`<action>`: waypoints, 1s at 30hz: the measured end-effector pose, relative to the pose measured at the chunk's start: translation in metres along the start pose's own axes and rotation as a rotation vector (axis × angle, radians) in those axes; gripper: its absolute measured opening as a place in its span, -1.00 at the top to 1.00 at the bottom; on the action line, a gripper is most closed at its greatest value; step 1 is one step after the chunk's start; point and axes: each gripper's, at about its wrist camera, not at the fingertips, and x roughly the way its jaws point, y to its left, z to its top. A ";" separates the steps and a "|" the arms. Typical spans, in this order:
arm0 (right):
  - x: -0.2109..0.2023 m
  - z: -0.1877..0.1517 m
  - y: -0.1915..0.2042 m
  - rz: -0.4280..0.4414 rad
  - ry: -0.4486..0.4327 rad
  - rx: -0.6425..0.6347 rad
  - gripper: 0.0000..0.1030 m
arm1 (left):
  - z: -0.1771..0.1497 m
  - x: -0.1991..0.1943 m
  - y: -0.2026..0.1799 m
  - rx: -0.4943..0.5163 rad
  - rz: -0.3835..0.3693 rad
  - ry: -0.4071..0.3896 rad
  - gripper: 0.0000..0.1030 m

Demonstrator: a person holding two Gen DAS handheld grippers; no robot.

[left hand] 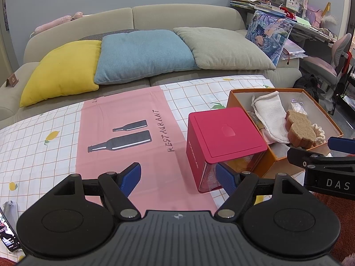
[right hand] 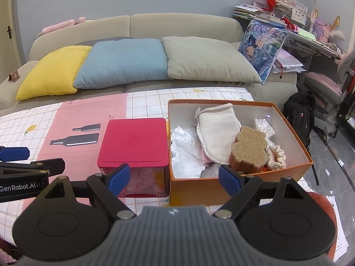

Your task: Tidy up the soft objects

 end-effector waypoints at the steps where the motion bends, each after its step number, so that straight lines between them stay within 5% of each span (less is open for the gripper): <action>1: 0.000 0.000 0.000 0.000 -0.001 0.000 -0.66 | 0.000 0.000 0.000 0.000 0.000 0.000 -0.74; 30: 0.004 -0.001 -0.001 0.009 0.015 -0.008 -0.67 | 0.002 -0.004 -0.001 0.008 0.008 -0.010 -0.73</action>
